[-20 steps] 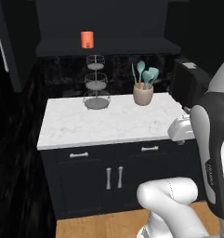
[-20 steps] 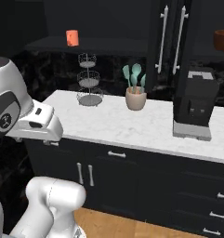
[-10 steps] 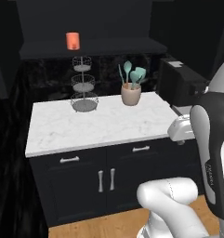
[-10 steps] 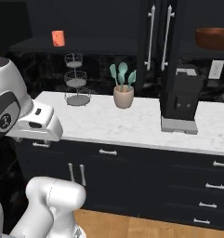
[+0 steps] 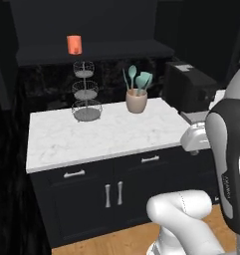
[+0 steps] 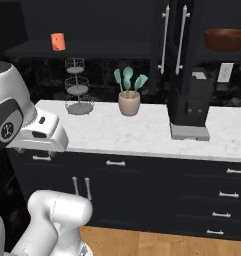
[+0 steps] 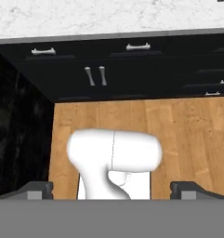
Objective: Gather all objects into one cabinet and sort the glasses and bowls to opposite sides.
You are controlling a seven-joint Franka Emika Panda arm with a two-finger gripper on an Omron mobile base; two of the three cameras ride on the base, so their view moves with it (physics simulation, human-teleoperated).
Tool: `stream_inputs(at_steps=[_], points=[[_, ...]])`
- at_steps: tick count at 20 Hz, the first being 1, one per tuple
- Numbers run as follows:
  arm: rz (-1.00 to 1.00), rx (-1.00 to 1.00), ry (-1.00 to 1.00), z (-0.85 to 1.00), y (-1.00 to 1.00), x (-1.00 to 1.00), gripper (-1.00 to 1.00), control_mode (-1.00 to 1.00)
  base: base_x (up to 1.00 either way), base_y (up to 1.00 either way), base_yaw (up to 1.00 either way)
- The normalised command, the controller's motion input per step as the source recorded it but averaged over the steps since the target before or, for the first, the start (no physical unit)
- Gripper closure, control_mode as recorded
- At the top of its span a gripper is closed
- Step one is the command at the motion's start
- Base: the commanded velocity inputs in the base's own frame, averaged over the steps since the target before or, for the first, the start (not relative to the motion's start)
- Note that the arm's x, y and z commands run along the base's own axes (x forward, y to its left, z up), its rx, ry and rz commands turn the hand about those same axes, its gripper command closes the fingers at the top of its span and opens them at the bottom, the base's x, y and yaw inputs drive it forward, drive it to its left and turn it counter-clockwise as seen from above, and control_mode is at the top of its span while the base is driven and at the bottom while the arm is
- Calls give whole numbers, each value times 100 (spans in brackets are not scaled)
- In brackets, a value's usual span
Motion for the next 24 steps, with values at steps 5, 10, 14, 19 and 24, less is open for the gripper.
stream_inputs(at_steps=[5, 10, 14, 19, 24], points=[[0, 0, 0, 0, 0, 0, -100, 100, 17, 79, -3], [0, 0, 0, 0, 0, 0, -100, 100, 29, 46, 13], [0, 0, 0, 0, 0, 0, -100, 100, 37, 23, 20], [0, 0, 0, 0, 0, 0, -100, 100, 27, 5, 15], [0, 0, 0, 0, 0, 0, -100, 100, 16, 0, 9]])
